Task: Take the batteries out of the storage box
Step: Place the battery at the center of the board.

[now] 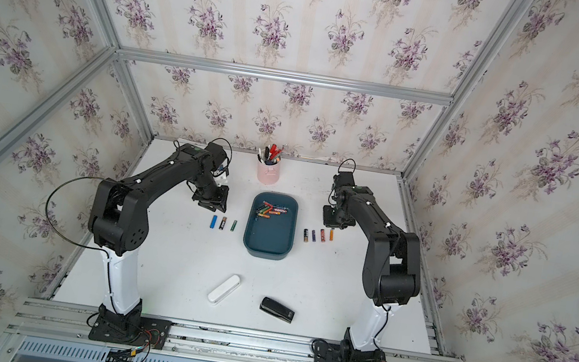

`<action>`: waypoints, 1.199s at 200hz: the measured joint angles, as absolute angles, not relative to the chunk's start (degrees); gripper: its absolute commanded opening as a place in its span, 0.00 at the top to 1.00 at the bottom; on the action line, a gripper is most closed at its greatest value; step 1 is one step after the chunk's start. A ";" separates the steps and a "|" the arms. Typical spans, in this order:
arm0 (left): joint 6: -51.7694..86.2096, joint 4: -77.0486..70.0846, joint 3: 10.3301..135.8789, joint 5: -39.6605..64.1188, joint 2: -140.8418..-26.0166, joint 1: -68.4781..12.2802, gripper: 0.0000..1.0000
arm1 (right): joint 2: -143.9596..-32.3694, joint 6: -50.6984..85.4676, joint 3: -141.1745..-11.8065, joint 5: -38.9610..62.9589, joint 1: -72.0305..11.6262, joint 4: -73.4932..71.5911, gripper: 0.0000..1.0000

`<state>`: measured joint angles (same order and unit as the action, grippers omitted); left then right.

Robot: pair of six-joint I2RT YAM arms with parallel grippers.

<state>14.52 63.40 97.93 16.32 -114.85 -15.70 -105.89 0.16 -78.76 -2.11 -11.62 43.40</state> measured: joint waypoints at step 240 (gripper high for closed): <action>14.39 63.66 98.30 16.29 -115.92 -15.46 0.59 | -113.40 -1.48 -76.51 -4.89 -8.25 39.68 0.77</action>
<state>14.39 63.66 98.30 16.29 -115.92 -15.46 -113.40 -1.48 -76.51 -4.89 -8.25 39.68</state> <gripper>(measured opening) 0.410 0.226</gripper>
